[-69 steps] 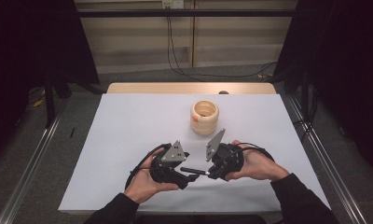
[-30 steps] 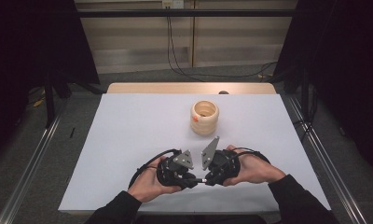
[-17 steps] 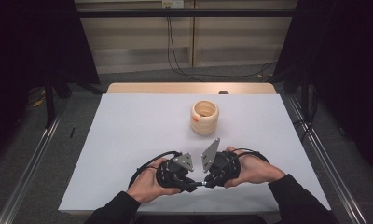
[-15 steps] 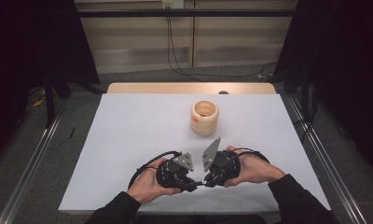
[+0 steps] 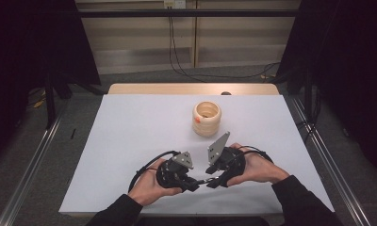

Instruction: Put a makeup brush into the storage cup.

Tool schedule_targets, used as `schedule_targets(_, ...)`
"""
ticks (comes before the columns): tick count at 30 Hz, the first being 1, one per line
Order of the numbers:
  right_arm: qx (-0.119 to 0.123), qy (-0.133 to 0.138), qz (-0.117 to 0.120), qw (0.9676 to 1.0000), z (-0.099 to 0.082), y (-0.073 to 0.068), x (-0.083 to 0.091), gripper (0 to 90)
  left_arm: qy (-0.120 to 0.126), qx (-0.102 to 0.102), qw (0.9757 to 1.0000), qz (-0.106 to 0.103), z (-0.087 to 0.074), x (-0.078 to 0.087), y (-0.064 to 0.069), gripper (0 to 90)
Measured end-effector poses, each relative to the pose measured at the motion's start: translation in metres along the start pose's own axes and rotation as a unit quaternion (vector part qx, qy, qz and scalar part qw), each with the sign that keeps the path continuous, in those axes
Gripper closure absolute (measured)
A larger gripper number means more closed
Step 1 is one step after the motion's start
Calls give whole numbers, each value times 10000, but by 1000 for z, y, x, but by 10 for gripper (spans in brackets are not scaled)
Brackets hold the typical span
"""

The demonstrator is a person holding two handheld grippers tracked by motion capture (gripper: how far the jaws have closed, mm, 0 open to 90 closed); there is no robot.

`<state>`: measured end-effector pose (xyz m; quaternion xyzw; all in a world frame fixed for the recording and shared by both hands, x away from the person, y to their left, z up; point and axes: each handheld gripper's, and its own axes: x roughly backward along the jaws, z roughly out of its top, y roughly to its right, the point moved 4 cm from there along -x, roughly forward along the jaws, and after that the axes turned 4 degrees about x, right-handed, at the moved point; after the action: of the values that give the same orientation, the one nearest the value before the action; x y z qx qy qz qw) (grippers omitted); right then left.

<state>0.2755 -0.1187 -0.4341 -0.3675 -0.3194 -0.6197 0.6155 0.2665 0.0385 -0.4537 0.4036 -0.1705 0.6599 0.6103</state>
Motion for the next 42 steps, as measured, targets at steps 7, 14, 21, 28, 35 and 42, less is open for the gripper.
schedule_targets(7,-323,388,-204,9985,-3,4,10,325,303,179,9993,91,-2,9,-1,792)
schedule_targets(14,-505,684,-320,9959,-6,5,17,276,468,209,9986,131,-2,14,2,792)
schedule_targets(21,-742,917,-527,9916,-11,5,23,243,554,248,9981,144,-4,16,3,792)
schedule_targets(28,-924,1241,-668,9857,-15,9,29,189,719,302,9967,236,-5,19,3,792)
schedule_targets(35,-1106,1713,-913,9747,-17,12,39,167,895,303,9950,338,-6,25,3,792)
schedule_targets(42,-1200,2062,-1145,9644,-21,13,46,193,1108,348,9926,367,-8,31,3,792)
